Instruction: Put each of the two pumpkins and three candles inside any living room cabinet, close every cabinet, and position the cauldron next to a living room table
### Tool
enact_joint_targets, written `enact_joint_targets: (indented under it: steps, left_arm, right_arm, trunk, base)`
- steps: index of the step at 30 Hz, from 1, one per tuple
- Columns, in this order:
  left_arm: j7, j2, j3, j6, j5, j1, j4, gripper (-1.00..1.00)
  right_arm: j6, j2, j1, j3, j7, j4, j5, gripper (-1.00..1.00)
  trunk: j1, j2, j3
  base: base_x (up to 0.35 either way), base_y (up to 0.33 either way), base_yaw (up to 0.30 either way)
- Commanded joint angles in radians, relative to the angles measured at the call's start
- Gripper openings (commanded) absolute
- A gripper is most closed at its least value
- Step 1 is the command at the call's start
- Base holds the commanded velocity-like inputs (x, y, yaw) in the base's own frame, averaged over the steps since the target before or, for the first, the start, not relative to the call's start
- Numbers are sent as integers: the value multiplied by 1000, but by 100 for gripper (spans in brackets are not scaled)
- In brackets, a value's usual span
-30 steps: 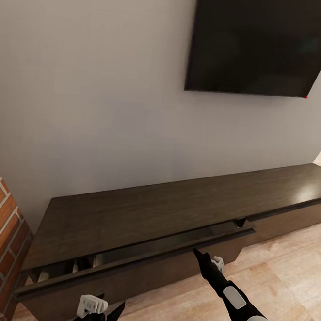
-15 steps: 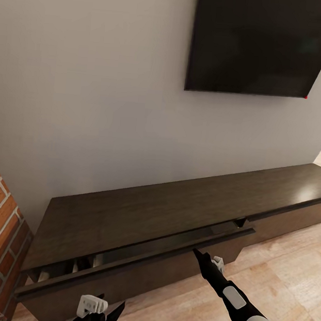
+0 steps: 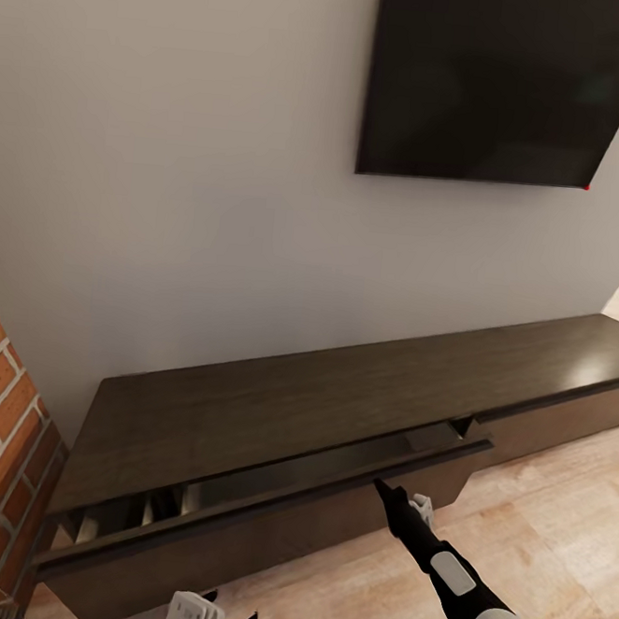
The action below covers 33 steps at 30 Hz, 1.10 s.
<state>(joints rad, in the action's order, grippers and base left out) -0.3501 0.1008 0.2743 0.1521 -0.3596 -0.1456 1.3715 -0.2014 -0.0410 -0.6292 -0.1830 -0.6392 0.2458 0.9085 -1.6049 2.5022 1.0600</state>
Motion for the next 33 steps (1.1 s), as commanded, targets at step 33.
enact_joint_targets:
  steps: [33]
  left_arm:
    - [-1,0,2,8,-10,-2,3,100]
  right_arm:
    - [-7,-1,0,-1,0,-5,-2,-100]
  trunk:
    - [0,0,1]
  base:
    - [-79,0,0]
